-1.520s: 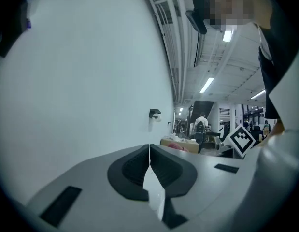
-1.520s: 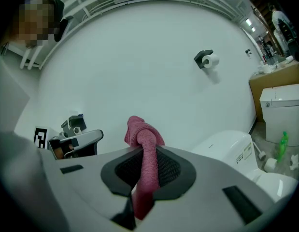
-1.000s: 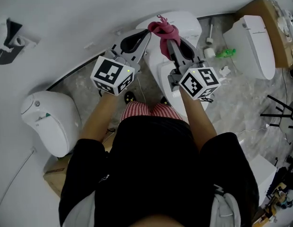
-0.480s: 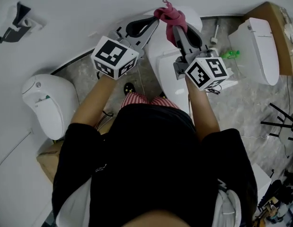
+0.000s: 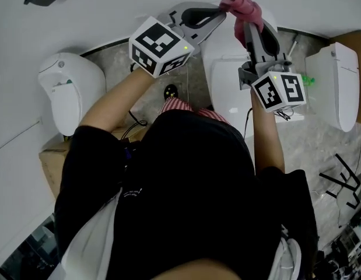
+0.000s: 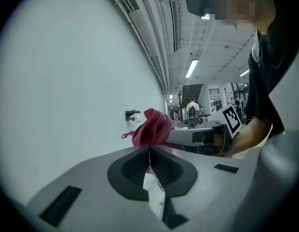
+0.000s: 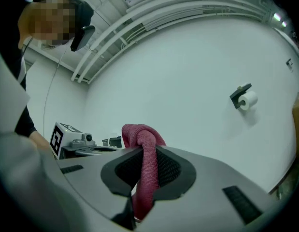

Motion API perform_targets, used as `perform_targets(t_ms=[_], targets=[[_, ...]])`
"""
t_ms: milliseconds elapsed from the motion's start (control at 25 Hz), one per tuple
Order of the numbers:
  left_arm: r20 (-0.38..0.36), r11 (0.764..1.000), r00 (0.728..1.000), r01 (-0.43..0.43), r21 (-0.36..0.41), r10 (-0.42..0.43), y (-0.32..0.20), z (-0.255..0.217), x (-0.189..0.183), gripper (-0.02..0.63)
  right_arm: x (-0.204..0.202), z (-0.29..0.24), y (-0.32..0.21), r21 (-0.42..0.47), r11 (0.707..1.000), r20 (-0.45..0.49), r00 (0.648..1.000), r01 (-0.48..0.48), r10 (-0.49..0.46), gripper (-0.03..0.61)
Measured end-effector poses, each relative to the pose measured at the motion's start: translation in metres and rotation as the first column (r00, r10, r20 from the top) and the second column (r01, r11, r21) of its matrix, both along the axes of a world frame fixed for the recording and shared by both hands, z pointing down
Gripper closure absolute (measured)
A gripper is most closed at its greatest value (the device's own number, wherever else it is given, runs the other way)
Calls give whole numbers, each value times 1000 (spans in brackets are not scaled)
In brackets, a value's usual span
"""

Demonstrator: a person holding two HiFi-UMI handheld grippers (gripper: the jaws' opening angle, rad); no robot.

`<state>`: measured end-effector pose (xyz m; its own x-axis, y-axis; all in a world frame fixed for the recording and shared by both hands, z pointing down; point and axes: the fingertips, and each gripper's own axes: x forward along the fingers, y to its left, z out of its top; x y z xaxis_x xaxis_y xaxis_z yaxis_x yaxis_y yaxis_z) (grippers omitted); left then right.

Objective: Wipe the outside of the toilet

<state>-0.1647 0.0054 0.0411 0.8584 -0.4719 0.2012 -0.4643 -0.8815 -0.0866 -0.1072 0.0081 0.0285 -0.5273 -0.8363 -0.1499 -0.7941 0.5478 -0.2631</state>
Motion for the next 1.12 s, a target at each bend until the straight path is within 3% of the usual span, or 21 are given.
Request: perform_targets(t_ms=[200, 440, 760, 1120], targets=[[77, 999, 996, -48, 5, 48, 43, 6, 24, 603, 13, -8, 29, 29, 997, -23, 997, 68, -67, 523], [16, 999, 1000, -19, -50, 20, 47, -3, 18, 603, 13, -2, 30, 17, 994, -25, 994, 109, -108, 523], [48, 999, 999, 3, -33, -2, 59, -22, 25, 603, 25, -9, 40, 17, 990, -18, 990, 141, -141, 523], [4, 999, 1000, 22, -32, -22, 54, -21, 6, 603, 16, -4, 34, -1, 990, -31, 990, 140, -140, 523]])
